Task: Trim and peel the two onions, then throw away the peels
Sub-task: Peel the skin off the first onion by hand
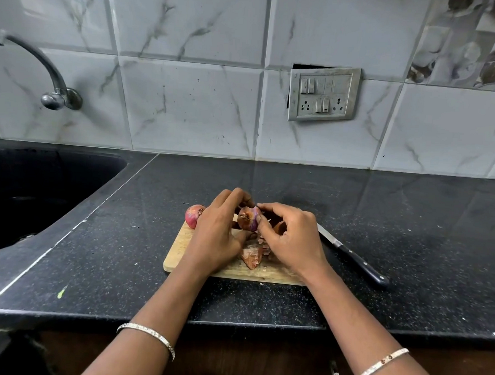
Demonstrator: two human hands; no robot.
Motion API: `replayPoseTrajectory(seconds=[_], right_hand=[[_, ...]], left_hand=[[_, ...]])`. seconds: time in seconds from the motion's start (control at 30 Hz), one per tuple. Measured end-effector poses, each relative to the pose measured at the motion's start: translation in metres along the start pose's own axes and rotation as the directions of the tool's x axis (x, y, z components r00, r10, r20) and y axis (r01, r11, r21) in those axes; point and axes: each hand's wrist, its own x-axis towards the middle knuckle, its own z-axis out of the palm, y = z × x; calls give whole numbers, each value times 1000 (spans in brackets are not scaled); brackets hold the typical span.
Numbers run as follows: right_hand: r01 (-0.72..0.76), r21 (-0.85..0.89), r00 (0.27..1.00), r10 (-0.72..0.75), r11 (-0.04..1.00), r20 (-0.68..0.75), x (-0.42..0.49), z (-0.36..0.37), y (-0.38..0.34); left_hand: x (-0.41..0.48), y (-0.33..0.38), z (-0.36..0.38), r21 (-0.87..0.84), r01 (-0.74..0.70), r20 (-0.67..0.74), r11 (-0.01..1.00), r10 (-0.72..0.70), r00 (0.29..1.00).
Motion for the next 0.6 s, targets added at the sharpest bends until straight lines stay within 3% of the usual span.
replayPoseTrajectory(seconds=[0.6], right_hand=[[-7,-9,999,6,1000,-40,0,1,1]], left_hand=[[-1,-2,3,74,-22,22,997,20,1000]])
